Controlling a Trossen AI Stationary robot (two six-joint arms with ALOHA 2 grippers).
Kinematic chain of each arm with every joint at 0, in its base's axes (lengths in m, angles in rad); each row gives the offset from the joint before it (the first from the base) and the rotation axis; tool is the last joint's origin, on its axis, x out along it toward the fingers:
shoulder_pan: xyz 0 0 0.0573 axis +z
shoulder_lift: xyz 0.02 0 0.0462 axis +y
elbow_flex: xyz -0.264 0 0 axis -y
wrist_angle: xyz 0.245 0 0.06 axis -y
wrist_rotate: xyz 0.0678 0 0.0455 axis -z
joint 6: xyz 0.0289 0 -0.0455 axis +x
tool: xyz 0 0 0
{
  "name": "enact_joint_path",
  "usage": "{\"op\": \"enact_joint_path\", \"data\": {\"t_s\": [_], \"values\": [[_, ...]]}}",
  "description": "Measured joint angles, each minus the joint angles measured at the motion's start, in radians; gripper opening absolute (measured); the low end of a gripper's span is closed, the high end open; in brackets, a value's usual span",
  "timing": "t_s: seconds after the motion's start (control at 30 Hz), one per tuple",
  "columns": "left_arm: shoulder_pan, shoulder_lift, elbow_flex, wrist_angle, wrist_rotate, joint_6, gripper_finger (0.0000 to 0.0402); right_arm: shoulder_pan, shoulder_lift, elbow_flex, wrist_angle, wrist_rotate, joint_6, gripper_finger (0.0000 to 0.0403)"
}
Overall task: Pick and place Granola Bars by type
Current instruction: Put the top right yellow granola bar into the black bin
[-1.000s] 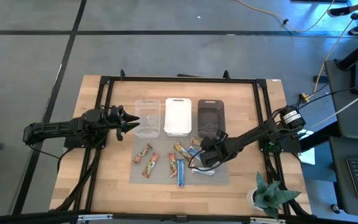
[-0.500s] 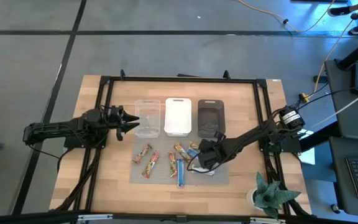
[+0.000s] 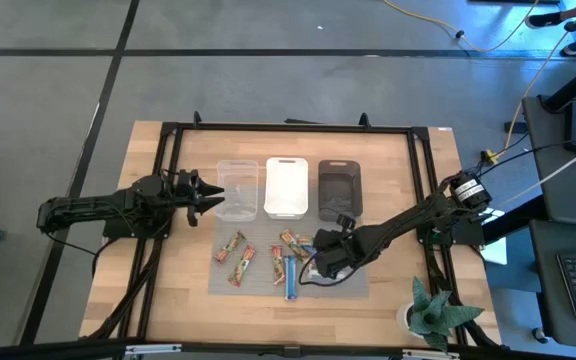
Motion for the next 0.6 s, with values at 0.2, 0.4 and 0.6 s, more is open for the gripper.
{"op": "enact_joint_path", "data": {"t_s": [0.2,0.4,0.6], "values": [[0.000,0.000,0.000,0.000,0.000,0.000,0.0162,0.000,-0.002,0.180,-0.230,0.110,-0.067,0.0055],[0.000,0.000,0.000,0.000,0.000,0.000,0.0162,-0.006,-0.003,0.379,-0.612,0.267,-0.046,0.0057],[0.000,0.000,0.000,0.000,0.000,0.000,0.0162,-0.041,-0.004,0.442,-0.878,0.356,0.243,0.0057]]}}
